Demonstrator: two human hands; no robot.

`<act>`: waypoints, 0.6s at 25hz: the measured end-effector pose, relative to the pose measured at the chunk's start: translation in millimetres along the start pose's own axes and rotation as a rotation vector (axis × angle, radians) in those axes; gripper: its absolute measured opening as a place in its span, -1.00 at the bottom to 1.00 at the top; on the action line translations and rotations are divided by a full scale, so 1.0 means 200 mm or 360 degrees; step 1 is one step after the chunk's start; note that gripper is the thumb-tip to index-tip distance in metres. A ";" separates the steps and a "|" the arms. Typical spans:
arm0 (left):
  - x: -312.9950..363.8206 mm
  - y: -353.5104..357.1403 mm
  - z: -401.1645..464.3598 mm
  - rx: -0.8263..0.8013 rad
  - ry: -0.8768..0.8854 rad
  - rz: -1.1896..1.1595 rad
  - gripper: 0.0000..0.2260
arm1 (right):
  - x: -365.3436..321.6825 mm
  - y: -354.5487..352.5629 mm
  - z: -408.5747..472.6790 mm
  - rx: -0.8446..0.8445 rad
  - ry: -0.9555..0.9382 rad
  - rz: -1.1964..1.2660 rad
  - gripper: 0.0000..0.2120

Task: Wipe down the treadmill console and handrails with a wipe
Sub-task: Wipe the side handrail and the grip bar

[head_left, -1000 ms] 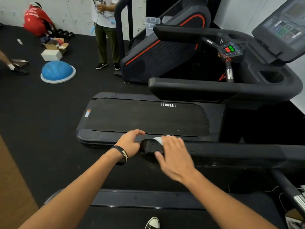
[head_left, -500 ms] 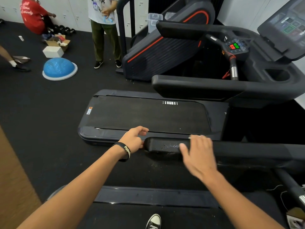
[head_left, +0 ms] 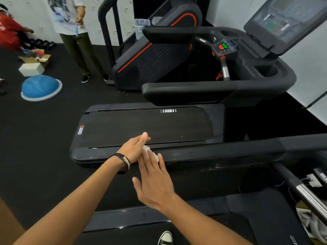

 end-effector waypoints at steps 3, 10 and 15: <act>0.04 0.04 0.02 -0.0010 0.0081 0.0206 -0.66 | 0.27 -0.07 -0.18 0.0167 0.0200 0.0011 -0.31; 0.24 0.24 -0.01 -0.0101 0.0378 0.0753 -0.72 | 1.16 -0.26 -0.72 0.0376 0.1041 -0.0120 -0.34; 0.28 0.33 0.03 -0.0101 0.0433 0.1001 -0.62 | 1.00 -0.21 -0.63 0.0508 0.1264 0.0091 -0.26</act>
Point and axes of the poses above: each hand's wrist, its own z-axis towards the middle knuckle, its own y-axis out of the palm, x = y × z, the point moved 10 cm from there along z, towards the middle knuckle, and after that the axes turned 11 degrees about -y, right-handed, at the moved point
